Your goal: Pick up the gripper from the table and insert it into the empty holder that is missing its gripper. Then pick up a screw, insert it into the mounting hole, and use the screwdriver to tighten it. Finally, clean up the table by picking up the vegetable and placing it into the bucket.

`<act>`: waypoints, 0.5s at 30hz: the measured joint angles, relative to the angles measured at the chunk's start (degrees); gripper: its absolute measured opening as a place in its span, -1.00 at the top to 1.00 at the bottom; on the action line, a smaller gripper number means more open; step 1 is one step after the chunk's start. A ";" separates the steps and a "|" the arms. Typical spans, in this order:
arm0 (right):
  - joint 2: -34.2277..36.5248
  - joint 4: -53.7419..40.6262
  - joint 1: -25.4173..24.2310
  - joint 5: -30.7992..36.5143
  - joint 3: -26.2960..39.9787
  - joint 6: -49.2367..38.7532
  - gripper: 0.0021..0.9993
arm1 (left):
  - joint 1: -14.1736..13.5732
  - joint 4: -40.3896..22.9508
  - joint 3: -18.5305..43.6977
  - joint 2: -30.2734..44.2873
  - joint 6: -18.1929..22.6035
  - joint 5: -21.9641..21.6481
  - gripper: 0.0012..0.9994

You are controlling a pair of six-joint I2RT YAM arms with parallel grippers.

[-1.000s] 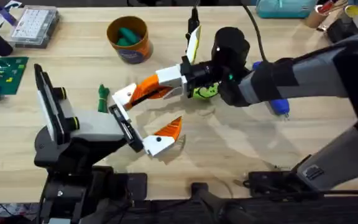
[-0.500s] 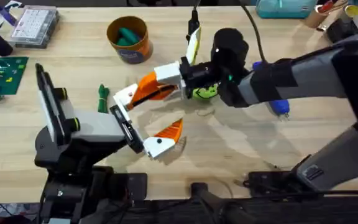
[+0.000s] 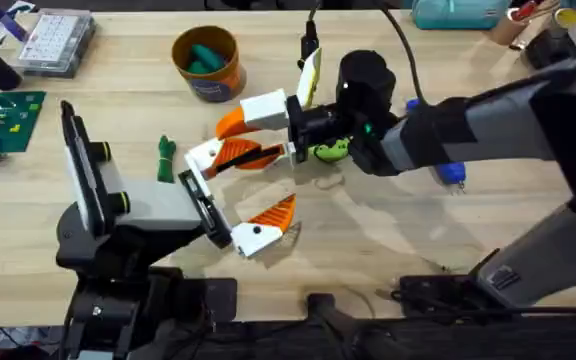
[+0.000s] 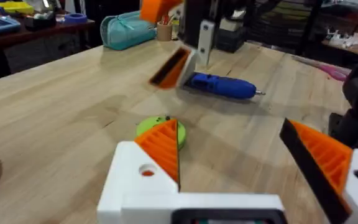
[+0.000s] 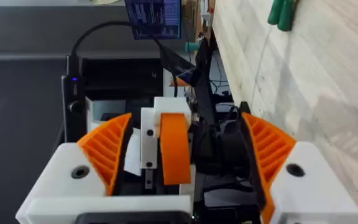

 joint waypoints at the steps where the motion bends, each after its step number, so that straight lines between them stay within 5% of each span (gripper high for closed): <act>1: 0.00 0.01 0.00 0.00 0.00 -0.01 -0.99 | 0.00 0.00 0.00 0.00 0.00 0.00 -0.99; 9: -0.59 -1.23 -1.69 -0.07 -0.03 -1.10 -0.99 | 0.00 0.00 0.00 0.02 0.00 0.00 -0.99; 15: -7.83 -12.09 -7.09 -0.08 -0.18 -6.25 -0.99 | 0.00 0.00 0.00 0.00 0.02 0.03 -0.99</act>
